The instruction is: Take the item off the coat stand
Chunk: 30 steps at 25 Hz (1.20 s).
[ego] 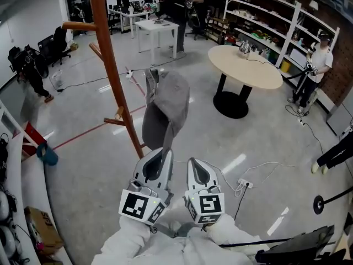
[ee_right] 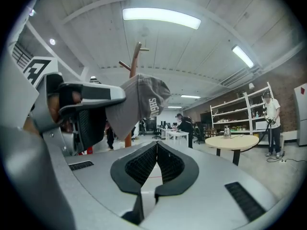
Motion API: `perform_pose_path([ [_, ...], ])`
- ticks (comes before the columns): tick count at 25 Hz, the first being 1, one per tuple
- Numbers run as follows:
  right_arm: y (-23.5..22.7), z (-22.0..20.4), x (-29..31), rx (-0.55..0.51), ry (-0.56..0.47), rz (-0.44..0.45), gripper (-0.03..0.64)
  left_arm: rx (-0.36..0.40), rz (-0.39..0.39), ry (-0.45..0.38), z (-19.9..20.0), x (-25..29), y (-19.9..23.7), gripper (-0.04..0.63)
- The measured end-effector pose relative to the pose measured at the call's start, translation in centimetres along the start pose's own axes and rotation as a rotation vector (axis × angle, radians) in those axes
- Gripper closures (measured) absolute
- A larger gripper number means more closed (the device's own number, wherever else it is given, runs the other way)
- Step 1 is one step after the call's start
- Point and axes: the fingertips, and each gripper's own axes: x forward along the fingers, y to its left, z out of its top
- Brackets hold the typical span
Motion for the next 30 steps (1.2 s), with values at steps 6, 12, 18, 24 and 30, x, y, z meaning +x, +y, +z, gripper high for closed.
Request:
perform_pose_path([
  [6,0.6,0.1,0.6,0.004,-0.008,0.006,0.607,0.004,0.079,0.066,-3.1,-1.5,1.1,0.577],
  [12,1.4,-0.5,1.2,0.010,-0.007,0.007,0.607,-0.018,0.101,0.113,-5.5,-2.9,2.0,0.577],
  [18,1.2,-1.3,1.1,0.007,0.004,0.017,0.607,-0.026,0.093,0.122,-6.1,-4.1,1.4,0.578],
  [24,2.5,-1.2,1.2,0.019,-0.010,0.040,0.607,-0.043,0.133,0.127,-5.9,-6.3,1.9,0.577],
  [30,3.2,-0.9,0.3,0.025,-0.018,0.051,0.607,-0.055,0.145,0.120,-5.5,-7.4,0.9,0.577],
])
